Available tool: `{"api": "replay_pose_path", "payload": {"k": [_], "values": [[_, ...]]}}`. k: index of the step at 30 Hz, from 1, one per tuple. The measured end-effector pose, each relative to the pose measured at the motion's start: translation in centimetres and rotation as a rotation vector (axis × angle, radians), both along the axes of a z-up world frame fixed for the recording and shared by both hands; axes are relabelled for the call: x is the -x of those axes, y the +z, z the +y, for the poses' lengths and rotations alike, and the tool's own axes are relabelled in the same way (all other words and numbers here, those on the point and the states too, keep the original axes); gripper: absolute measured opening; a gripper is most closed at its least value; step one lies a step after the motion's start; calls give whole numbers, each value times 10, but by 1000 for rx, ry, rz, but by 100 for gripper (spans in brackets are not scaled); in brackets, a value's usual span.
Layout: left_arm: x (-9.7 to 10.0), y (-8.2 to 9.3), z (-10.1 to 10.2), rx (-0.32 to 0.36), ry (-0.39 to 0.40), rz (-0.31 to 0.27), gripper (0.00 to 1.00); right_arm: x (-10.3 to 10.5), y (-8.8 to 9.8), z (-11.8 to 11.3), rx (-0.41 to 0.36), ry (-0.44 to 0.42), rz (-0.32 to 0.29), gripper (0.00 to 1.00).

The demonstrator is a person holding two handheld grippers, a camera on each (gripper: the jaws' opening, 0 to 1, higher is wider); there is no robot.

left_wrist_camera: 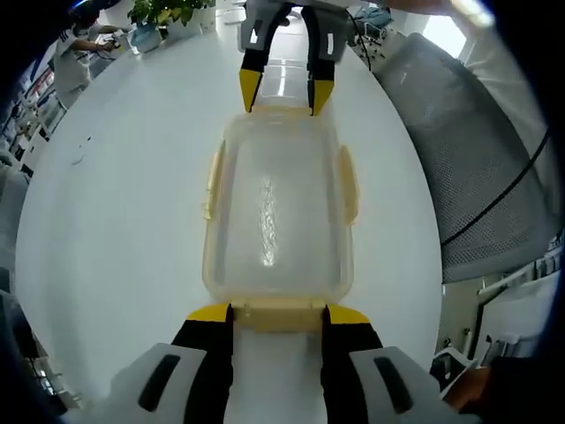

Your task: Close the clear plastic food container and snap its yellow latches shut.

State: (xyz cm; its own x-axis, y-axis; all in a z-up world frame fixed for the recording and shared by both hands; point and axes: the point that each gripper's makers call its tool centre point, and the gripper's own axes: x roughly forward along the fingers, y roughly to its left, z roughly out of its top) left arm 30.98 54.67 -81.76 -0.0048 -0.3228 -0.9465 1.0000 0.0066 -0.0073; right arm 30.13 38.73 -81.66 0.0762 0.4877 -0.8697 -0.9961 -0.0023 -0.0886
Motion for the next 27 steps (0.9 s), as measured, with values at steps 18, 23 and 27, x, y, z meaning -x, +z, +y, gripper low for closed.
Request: {"api": "replay_pose_path", "payload": {"k": [18, 23, 27], "values": [[9, 25, -10, 25, 9, -38, 33, 5, 26, -7, 5, 9, -34, 34], [12, 32, -13, 25, 20, -45, 33, 5, 33, -10, 1, 22, -40, 34], [15, 38, -18, 26, 26, -49, 33, 7, 40, -15, -2, 31, -47, 34]]}}
